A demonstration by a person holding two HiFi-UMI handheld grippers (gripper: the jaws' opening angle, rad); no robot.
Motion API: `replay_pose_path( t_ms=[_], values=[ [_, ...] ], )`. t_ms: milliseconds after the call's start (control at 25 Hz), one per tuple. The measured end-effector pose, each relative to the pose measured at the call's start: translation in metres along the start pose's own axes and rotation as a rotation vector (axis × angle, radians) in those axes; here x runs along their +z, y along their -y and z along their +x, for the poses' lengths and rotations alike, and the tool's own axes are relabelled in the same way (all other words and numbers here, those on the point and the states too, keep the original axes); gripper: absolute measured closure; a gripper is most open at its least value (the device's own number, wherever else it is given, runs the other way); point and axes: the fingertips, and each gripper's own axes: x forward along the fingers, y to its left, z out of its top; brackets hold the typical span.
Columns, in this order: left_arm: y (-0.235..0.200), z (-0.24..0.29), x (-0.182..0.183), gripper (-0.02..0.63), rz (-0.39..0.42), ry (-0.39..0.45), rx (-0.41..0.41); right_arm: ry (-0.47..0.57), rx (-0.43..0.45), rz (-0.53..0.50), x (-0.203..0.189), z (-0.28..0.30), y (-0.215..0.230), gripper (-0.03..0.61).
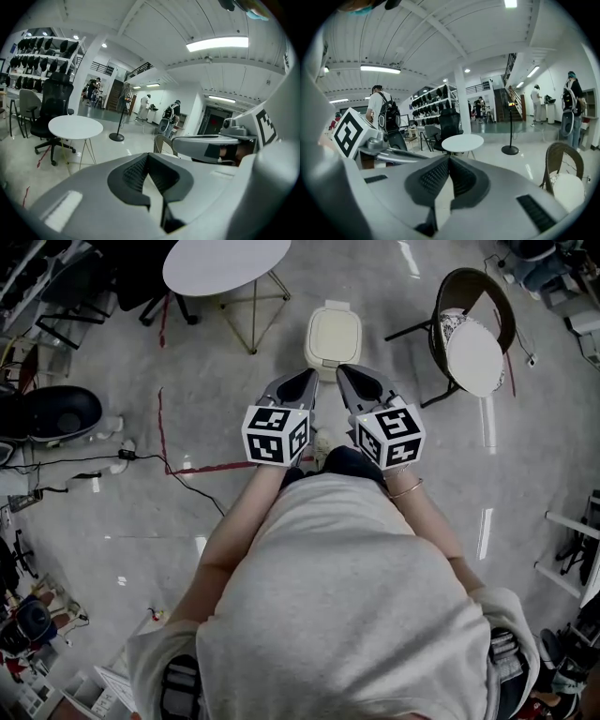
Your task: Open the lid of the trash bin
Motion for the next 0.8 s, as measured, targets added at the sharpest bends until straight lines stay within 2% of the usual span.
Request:
replay_pose_path(
  t_ms=[200,440,800],
  values=[
    [-0.011,0.036,0.016,0.606,-0.033,0.006,0.049,-0.012,0.023,-0.005,0.013,0.023,0.041,0.571],
    [-0.025,0.055,0.013,0.607,-0.075,-0.026,0.081,-0.034,0.04,0.019,0.012,0.04,0.062,0.571],
    [-0.035,0.074,0.007,0.607,-0.092,-0.077,0.042,-0.079,-0.002,0.067,0.0,0.053,0.078,0.571]
  ],
)
